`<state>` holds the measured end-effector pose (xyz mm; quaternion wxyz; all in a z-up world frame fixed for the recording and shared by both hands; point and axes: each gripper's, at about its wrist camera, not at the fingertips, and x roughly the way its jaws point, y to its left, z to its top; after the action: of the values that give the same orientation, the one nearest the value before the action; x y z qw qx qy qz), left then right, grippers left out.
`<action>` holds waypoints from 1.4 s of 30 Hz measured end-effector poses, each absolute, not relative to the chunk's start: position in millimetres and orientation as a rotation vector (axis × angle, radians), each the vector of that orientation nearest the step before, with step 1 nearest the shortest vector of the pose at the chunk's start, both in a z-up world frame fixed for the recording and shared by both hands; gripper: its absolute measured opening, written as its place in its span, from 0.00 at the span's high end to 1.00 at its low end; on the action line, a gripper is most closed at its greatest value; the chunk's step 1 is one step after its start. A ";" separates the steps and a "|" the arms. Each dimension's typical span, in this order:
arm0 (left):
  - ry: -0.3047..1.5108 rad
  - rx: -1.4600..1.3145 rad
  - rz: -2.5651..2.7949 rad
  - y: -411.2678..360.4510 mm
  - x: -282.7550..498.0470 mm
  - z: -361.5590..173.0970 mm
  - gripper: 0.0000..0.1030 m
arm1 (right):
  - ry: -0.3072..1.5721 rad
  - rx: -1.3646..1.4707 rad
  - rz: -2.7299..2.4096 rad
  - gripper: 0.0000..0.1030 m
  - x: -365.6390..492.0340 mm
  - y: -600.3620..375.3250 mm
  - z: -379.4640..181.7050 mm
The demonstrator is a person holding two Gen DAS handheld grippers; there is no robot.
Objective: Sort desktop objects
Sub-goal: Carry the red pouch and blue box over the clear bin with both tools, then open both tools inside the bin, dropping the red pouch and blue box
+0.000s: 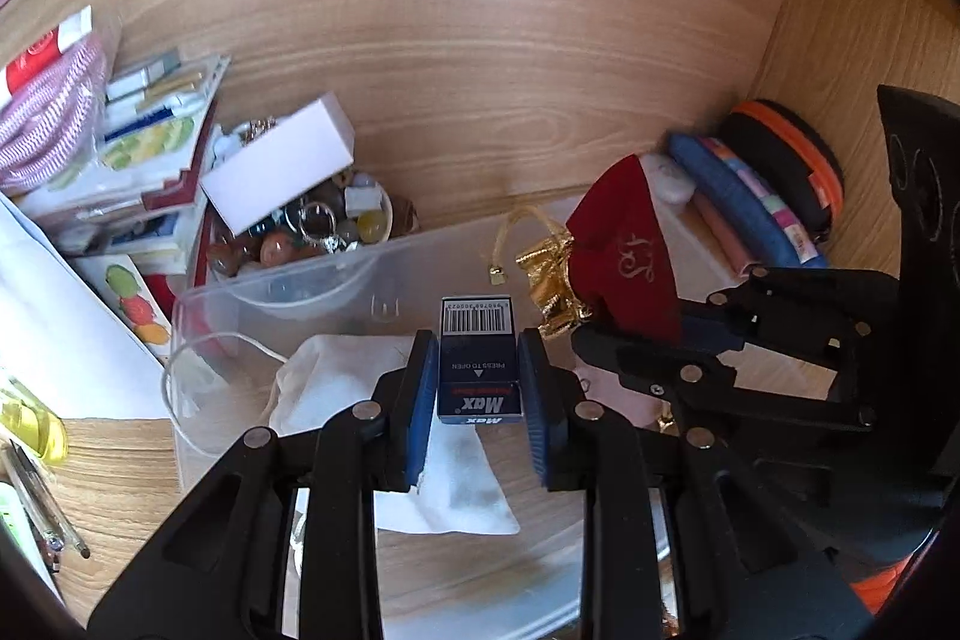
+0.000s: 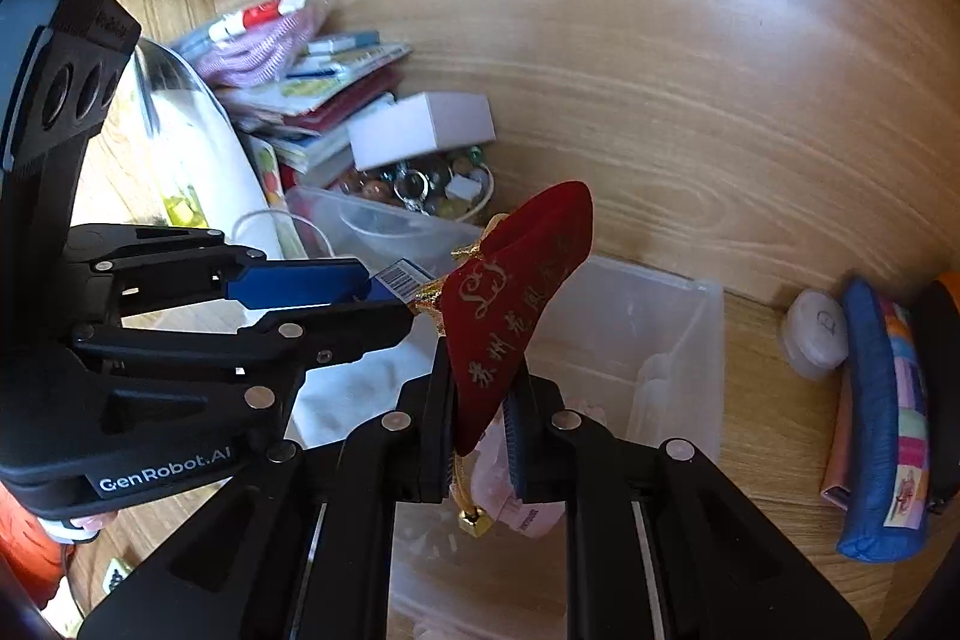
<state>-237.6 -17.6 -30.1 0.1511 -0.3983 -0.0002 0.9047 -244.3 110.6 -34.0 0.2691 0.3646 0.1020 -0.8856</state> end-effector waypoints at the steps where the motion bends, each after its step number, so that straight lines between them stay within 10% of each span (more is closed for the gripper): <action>1: 0.005 -1.151 2.600 -17.4 -238.6 -31.9 0.74 | 0.276 0.992 -2.383 0.88 -245.3 110.1 -36.4; 22: -0.067 -1.245 2.569 -32.9 -247.4 -50.8 0.74 | 0.469 0.971 -2.401 0.83 -229.3 87.9 -53.7; 42: -0.119 -1.201 2.556 -36.0 -243.1 -43.6 0.50 | 0.484 0.917 -2.471 0.40 -224.0 96.4 -42.2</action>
<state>-243.1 -36.0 -43.6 0.1571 -0.4195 -0.0416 0.8931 -224.0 96.4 -42.2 0.2291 0.3330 0.1759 -0.8976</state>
